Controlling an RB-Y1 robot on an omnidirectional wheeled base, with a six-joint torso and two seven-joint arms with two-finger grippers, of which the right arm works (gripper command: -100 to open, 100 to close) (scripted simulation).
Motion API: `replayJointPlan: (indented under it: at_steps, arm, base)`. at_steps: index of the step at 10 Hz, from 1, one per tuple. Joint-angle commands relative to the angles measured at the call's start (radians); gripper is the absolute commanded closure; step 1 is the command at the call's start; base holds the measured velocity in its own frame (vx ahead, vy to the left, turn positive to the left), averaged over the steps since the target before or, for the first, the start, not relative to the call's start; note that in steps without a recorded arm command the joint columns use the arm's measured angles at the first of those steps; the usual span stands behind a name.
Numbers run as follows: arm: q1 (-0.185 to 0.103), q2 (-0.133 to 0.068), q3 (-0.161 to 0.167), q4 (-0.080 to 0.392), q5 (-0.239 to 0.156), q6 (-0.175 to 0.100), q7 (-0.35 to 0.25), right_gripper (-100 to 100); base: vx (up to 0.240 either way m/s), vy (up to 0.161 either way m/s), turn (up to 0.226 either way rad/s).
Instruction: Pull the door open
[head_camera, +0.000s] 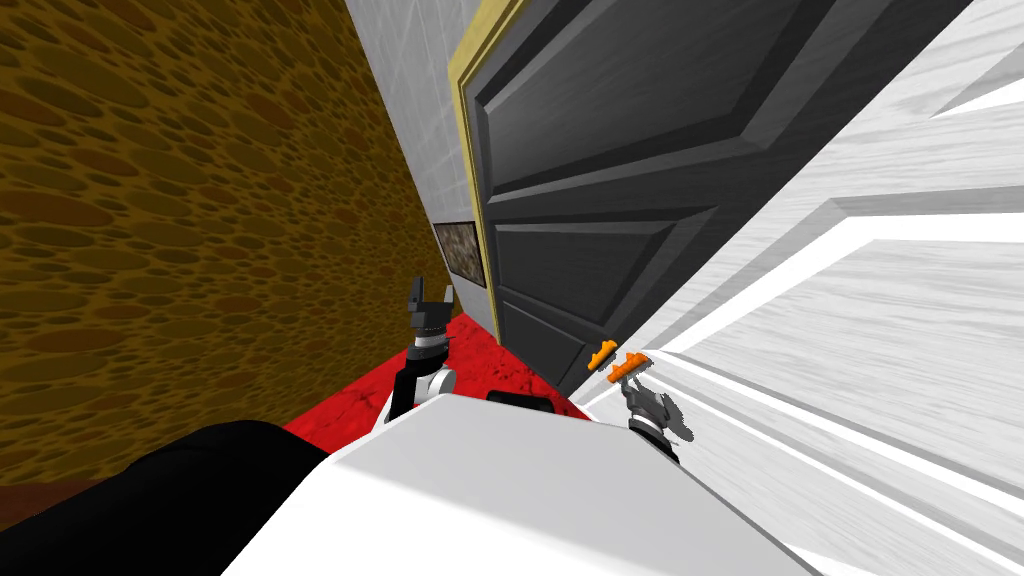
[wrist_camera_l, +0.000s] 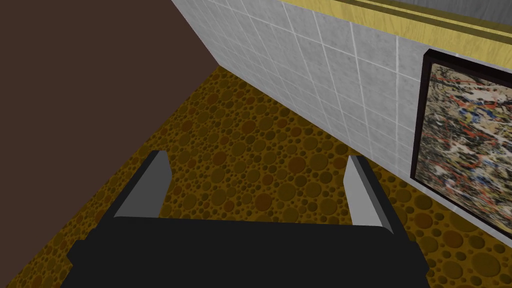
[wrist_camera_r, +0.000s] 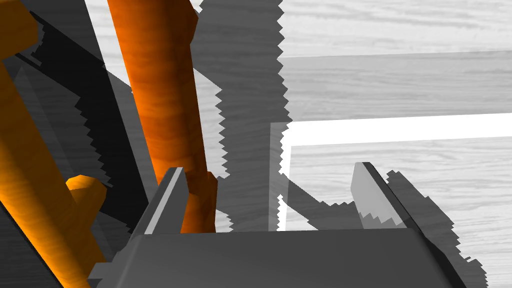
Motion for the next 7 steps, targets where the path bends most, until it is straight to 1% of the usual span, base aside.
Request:
replayJointPlan:
  at_steps: [1,2,3,4,7]
  arm:
    - [-0.030,0.002,0.005,-0.017,0.005,-0.002,0.001,-100]
    - [-0.003,-0.003,0.000,0.003,-0.001,0.006,-0.003,-100]
    - [-0.003,-0.003,0.000,0.003,-0.001,0.006,-0.003,100]
    - [-0.003,-0.003,0.000,0.003,-0.001,0.006,-0.003,100]
    - [-0.003,-0.003,0.000,0.003,-0.001,0.006,-0.003,100]
  base:
    - [0.039,0.024,0.024]
    - [-0.021,0.000,-0.059]
    - [-0.021,0.005,0.019]
    - [0.007,0.006,0.043]
    - [0.016,-0.004,-0.001]
